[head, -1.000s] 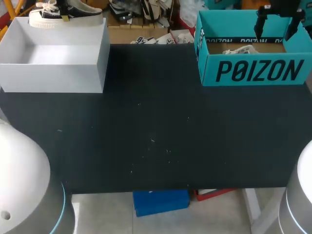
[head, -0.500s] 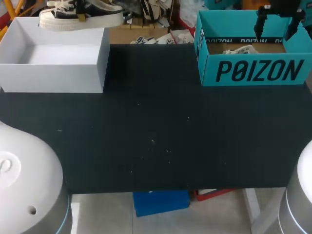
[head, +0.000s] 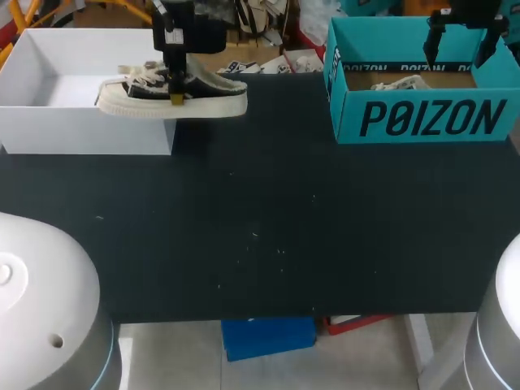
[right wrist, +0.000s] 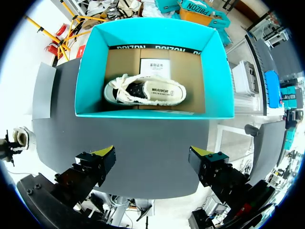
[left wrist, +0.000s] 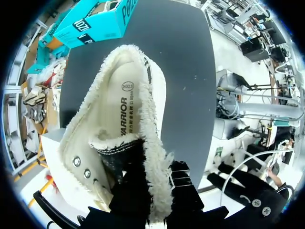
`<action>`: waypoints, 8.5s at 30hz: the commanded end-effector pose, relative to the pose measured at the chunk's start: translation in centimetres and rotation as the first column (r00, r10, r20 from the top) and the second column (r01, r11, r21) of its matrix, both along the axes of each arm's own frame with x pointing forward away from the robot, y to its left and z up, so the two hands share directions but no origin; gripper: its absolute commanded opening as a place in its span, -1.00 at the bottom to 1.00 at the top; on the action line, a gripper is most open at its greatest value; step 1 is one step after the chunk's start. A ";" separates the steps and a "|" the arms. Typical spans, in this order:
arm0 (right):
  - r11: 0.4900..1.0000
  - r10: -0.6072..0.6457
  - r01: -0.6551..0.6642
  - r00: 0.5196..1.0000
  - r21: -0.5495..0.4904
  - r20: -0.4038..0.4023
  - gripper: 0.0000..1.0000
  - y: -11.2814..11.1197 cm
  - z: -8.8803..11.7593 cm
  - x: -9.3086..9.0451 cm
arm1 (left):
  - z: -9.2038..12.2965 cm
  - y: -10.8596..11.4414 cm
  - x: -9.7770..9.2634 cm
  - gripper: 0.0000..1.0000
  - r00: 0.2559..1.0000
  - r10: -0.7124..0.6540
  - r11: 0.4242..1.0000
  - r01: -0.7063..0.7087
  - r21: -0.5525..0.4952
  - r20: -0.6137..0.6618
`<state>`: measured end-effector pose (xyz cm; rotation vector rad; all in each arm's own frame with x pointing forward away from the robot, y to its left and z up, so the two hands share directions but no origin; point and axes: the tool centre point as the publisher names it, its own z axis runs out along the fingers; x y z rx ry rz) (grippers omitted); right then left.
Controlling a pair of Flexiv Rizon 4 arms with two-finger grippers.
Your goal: Take the shoe out of the shoebox, open the shoe tongue, remove and reinsert the insole, then place the shoe into the shoebox
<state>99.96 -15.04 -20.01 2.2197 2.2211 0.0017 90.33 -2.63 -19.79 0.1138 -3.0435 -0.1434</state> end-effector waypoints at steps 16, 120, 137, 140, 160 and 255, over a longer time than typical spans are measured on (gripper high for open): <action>1.000 0.000 0.000 1.000 0.000 -0.001 1.00 0.0 0.0 0.0 | -9.4 -7.0 -5.2 -1.00 0.903 -0.087 0.996 0.078 0.039 0.421; 1.000 0.000 0.000 1.000 0.000 -0.001 1.00 0.0 0.0 0.0 | -6.2 5.3 -8.1 1.00 0.990 -0.107 0.642 0.140 -0.754 0.093; 1.000 0.000 0.000 1.000 0.000 -0.001 1.00 0.0 0.0 0.0 | -6.5 4.1 -8.7 1.00 0.990 -0.088 0.609 0.140 -0.781 0.109; 1.000 0.000 0.000 1.000 0.000 -0.001 1.00 0.0 0.0 0.0 | -6.5 4.1 -8.7 1.00 0.990 -0.088 0.609 0.140 -0.781 0.109; 1.000 0.000 0.000 1.000 0.000 -0.001 1.00 0.0 0.0 0.0 | -6.5 4.1 -8.7 1.00 0.990 -0.088 0.609 0.140 -0.781 0.109; 0.115 0.972 -0.991 0.098 -0.069 0.215 1.00 20.3 -0.7 -17.6 | -6.5 4.1 -8.7 1.00 0.990 -0.088 0.609 0.140 -0.781 0.109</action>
